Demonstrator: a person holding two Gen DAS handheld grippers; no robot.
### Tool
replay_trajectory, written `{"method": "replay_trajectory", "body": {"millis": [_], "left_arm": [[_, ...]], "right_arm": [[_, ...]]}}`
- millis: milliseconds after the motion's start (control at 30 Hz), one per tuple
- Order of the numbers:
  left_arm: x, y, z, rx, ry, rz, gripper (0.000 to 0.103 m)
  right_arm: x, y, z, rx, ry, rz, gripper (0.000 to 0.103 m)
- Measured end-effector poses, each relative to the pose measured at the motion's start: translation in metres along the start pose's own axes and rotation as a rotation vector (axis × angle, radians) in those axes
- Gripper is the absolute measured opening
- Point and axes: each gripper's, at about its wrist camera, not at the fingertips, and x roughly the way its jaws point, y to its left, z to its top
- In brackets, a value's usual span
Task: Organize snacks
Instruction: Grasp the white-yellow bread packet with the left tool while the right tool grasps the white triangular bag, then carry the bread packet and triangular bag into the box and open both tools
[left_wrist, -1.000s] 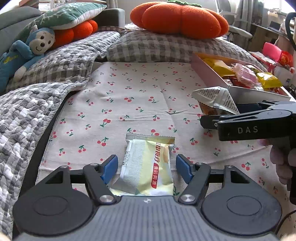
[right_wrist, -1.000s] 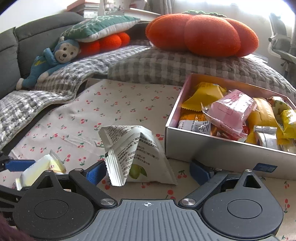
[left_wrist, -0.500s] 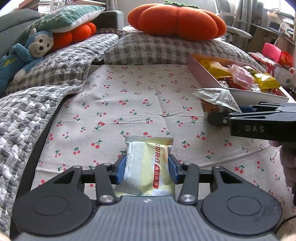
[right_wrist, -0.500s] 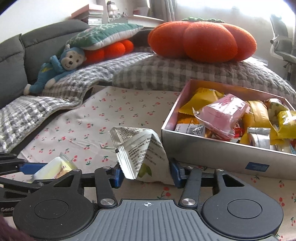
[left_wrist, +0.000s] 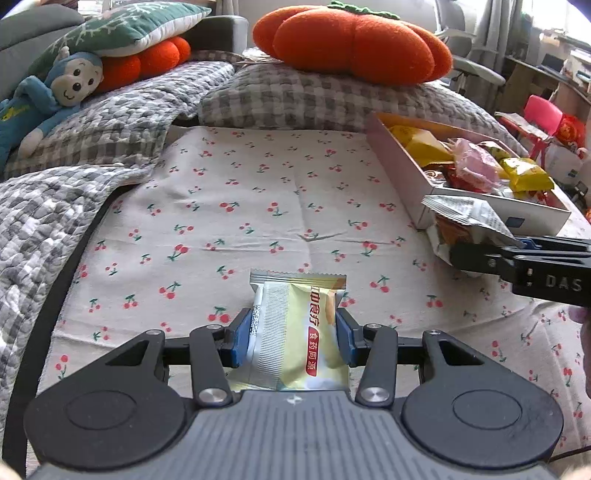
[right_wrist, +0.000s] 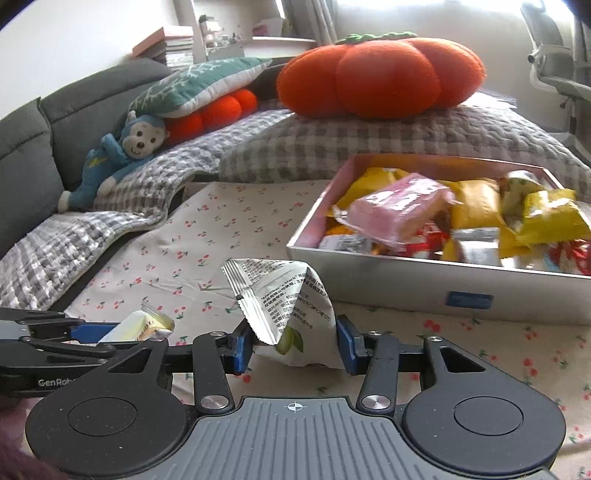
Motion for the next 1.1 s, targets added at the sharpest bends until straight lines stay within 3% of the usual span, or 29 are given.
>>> {"method": "replay_trajectory", "body": {"millis": [633, 1100], "left_arm": [[-0.001, -0.057, 0.023, 0.025, -0.034, -0.075, 0.043], [-0.001, -0.098, 0.034, 0.067, -0.056, -0.127, 0.043]], "right_arm": [[-0.057, -0.062, 0.007, 0.061, -0.034, -0.043, 0.043], [-0.089, -0.083, 0.009, 0.032, -0.042, -0.055, 0.040]]}}
